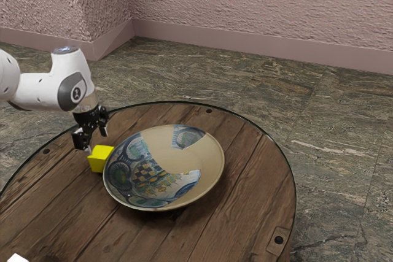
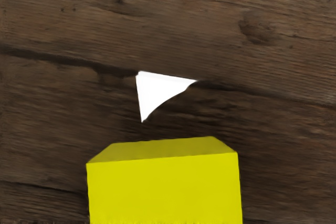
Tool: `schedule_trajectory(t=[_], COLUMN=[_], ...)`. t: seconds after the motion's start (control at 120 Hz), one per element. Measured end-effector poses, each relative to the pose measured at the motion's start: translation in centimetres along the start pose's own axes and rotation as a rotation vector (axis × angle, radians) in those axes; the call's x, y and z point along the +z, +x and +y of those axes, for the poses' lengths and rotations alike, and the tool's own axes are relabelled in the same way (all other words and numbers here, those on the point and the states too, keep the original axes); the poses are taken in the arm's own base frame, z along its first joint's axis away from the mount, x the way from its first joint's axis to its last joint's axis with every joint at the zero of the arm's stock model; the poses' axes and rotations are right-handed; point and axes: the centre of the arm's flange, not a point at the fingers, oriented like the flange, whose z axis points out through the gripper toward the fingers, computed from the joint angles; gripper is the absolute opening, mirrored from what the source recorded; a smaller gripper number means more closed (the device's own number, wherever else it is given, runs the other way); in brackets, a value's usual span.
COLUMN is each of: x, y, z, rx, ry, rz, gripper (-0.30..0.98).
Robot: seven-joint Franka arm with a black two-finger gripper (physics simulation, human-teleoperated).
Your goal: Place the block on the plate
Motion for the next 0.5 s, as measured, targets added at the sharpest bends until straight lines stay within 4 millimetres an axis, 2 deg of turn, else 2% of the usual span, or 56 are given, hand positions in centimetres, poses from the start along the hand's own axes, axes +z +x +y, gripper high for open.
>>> schedule_trajectory(t=[0.108,0.35,0.5], x=[0.5,1.4,3.3], y=[-0.7,-0.7,-0.4], z=[-0.3,-0.5,-0.5], rx=[-0.029,-0.094,-0.128], ry=[0.006,0.014,0.037], rz=[-0.002,-0.001,0.003], gripper=[0.69,0.69,0.69])
